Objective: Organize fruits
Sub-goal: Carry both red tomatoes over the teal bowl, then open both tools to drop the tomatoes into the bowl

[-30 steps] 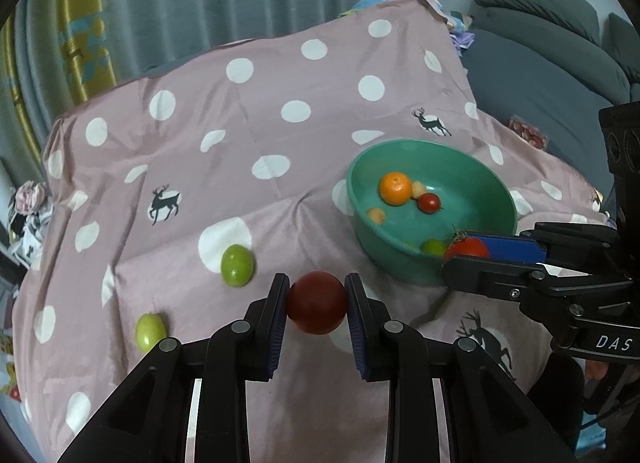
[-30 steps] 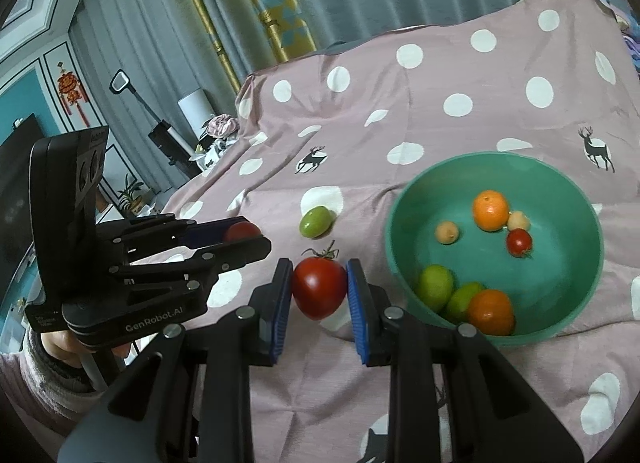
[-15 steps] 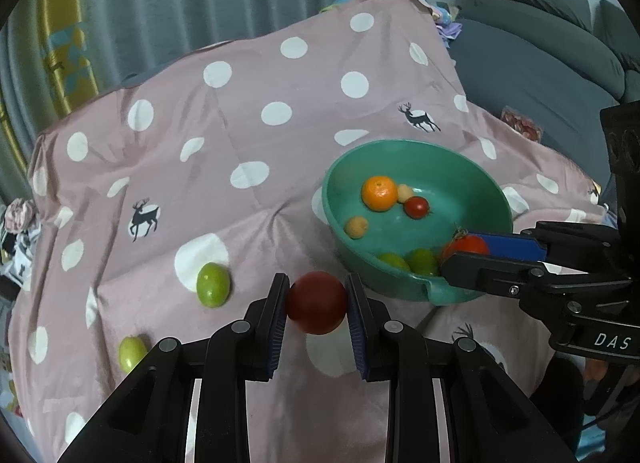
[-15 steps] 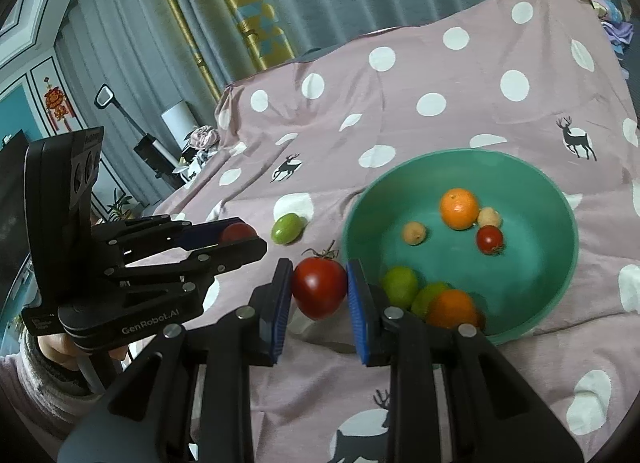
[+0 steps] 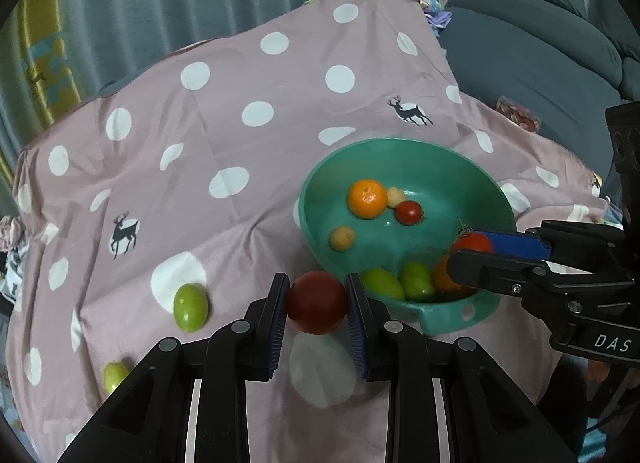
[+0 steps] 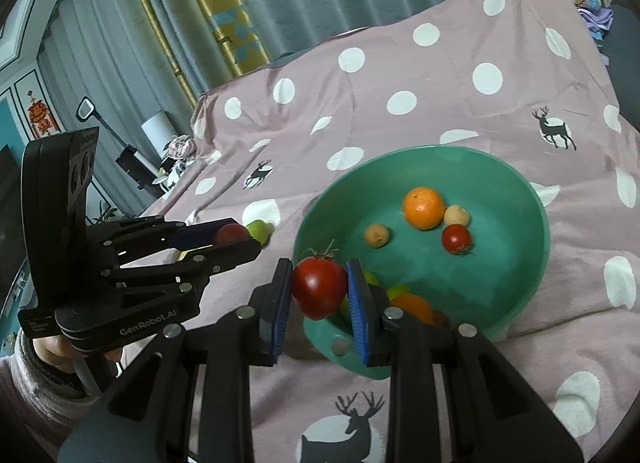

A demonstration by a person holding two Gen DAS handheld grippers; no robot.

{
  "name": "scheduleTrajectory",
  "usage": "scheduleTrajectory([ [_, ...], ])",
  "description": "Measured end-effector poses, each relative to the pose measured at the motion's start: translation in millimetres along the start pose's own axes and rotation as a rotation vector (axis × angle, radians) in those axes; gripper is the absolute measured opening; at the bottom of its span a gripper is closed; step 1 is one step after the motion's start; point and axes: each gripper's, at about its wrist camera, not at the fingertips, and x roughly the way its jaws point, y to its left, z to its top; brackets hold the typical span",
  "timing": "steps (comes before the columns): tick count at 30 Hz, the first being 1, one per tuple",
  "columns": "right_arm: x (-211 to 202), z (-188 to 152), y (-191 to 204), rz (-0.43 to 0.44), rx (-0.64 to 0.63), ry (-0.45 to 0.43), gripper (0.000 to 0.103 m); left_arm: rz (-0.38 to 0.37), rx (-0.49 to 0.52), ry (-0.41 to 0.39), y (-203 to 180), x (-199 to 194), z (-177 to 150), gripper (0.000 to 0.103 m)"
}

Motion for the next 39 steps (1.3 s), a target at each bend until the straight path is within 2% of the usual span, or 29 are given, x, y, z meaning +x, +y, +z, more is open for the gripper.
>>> scheduleTrajectory([
  [16, 5, 1, -20, -0.073, 0.015, -0.001, 0.028, -0.045, 0.019, 0.028, -12, 31, 16, 0.028],
  [39, 9, -3, -37, -0.113, 0.036, 0.005, 0.028, -0.027, 0.084, 0.072, -28, 62, 23, 0.028],
])
